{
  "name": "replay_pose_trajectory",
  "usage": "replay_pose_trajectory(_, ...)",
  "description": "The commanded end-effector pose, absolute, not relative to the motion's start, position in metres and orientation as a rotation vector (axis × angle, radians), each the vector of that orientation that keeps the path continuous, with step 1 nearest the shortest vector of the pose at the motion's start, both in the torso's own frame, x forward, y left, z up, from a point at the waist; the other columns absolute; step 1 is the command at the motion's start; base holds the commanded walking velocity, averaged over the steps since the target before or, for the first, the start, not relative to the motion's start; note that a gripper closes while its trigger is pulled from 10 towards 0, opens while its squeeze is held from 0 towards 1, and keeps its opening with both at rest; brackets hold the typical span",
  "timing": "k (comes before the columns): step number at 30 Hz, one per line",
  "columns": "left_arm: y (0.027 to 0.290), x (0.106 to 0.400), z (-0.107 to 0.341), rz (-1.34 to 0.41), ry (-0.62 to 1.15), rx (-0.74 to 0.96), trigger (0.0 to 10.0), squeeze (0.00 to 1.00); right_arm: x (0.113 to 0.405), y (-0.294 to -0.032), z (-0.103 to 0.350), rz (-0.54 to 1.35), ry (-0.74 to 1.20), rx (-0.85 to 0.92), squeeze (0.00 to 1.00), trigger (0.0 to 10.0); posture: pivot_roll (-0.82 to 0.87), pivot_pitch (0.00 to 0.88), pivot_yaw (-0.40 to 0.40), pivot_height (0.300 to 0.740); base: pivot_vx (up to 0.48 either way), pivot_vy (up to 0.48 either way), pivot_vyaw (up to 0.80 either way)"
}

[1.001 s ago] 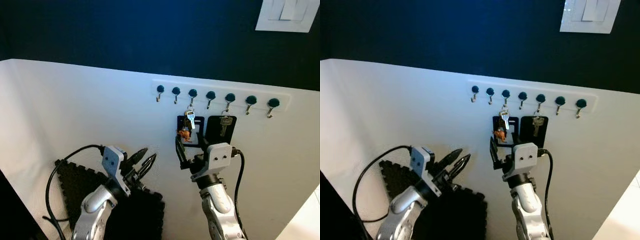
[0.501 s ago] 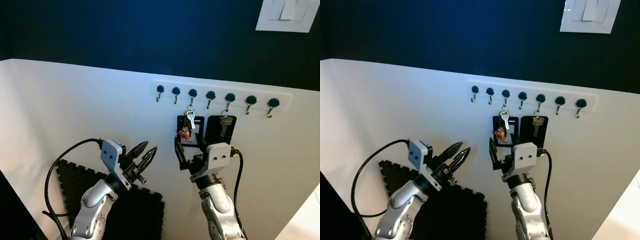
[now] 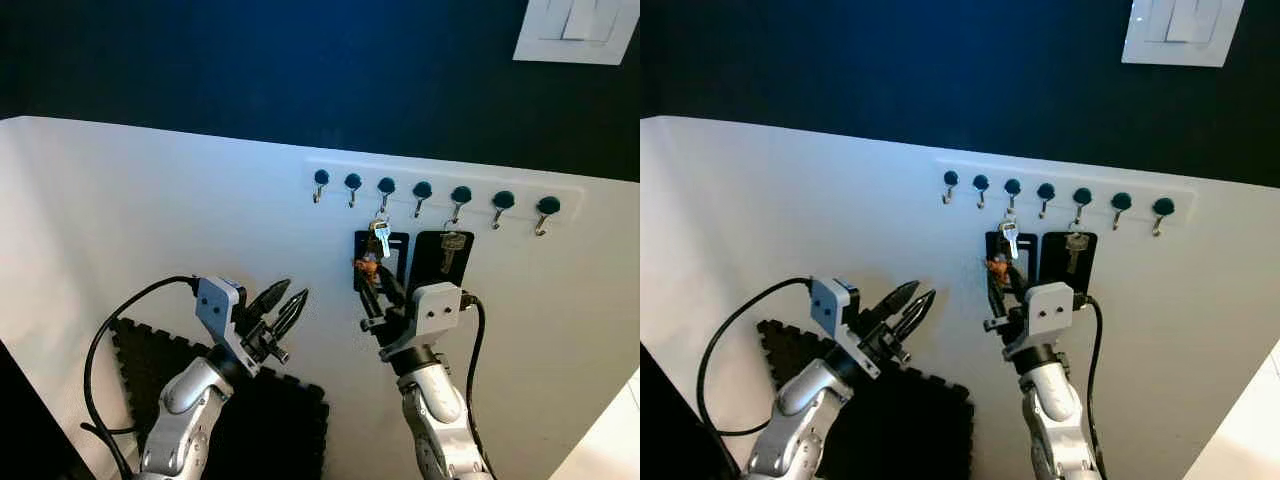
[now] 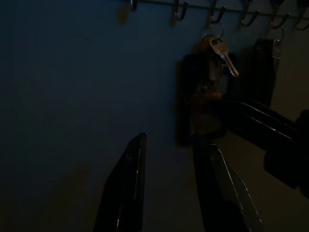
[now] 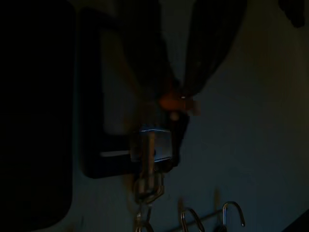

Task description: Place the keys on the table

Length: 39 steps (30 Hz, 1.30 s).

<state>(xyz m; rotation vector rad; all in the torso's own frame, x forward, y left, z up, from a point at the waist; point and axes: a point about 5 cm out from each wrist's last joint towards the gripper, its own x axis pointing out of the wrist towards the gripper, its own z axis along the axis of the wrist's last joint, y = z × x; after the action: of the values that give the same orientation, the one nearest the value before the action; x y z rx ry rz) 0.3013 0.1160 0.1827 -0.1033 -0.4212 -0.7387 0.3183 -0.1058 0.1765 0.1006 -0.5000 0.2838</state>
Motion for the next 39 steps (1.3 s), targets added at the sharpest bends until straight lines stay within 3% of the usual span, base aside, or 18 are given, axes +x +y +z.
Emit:
replay_pose_trajectory(1, 0.116, 0.303, 0.186, -0.734, -0.428, -0.108, 10.0, 0.00, 0.319, -0.106, 0.180, 0.280, -0.511, 0.102, 0.00, 10.0, 0.02, 0.057, 0.005, 0.740, 0.000, 0.000, 0.00)
replay_pose_trajectory(10, 0.116, 0.304, 0.187, -0.726, -0.425, -0.102, 10.0, 0.00, 0.320, -0.107, 0.184, 0.264, -0.524, 0.113, 0.00, 10.0, 0.02, 0.053, 0.008, 0.740, 0.000, 0.000, 0.00)
replay_pose_trajectory(11, 0.116, 0.304, 0.187, -0.725, -0.426, -0.101, 10.0, 0.00, 0.320, -0.107, 0.185, 0.269, -0.529, 0.116, 0.00, 4.5, 0.02, 0.051, 0.008, 0.740, 0.000, 0.000, 0.00)
replay_pose_trajectory(12, 0.116, 0.304, 0.187, -0.725, -0.426, -0.101, 10.0, 0.00, 0.320, -0.107, 0.185, 0.269, -0.529, 0.116, 0.00, 4.5, 0.02, 0.051, 0.008, 0.740, 0.000, 0.000, 0.00)
replay_pose_trajectory(13, 0.116, 0.304, 0.187, -0.725, -0.427, -0.101, 10.0, 0.00, 0.320, -0.107, 0.186, 0.273, -0.536, 0.119, 0.00, 1.9, 0.02, 0.050, 0.010, 0.740, 0.000, 0.000, 0.00)
replay_pose_trajectory(14, 0.116, 0.304, 0.187, -0.725, -0.427, -0.101, 10.0, 0.00, 0.320, -0.107, 0.186, 0.273, -0.536, 0.119, 0.00, 1.9, 0.02, 0.050, 0.010, 0.740, 0.000, 0.000, 0.00)
replay_pose_trajectory(15, 0.116, 0.304, 0.188, -0.724, -0.429, -0.100, 10.0, 0.00, 0.320, -0.107, 0.187, 0.275, -0.543, 0.119, 0.00, 0.7, 0.02, 0.050, 0.010, 0.740, 0.000, 0.000, 0.00)
replay_pose_trajectory(16, 0.116, 0.305, 0.188, -0.723, -0.430, -0.100, 10.0, 0.00, 0.320, -0.107, 0.188, 0.273, -0.547, 0.114, 0.00, 4.3, 0.02, 0.050, 0.009, 0.740, 0.000, 0.000, 0.00)
replay_pose_trajectory(17, 0.116, 0.305, 0.188, -0.722, -0.431, -0.098, 10.0, 0.00, 0.320, -0.107, 0.189, 0.267, -0.549, 0.103, 0.00, 10.0, 0.02, 0.049, 0.010, 0.740, 0.000, 0.000, 0.00)
replay_pose_trajectory(34, 0.118, 0.307, 0.193, -0.713, -0.447, -0.097, 10.0, 0.00, 0.311, -0.101, 0.209, 0.289, -0.692, 0.060, 0.00, 10.0, 0.02, 0.049, 0.011, 0.740, 0.000, 0.000, 0.00)
replay_pose_trajectory(39, 0.119, 0.308, 0.193, -0.711, -0.448, -0.097, 10.0, 0.00, 0.312, -0.101, 0.198, 0.298, -0.638, 0.037, 0.00, 10.0, 0.02, 0.051, 0.011, 0.740, 0.000, 0.000, 0.00)
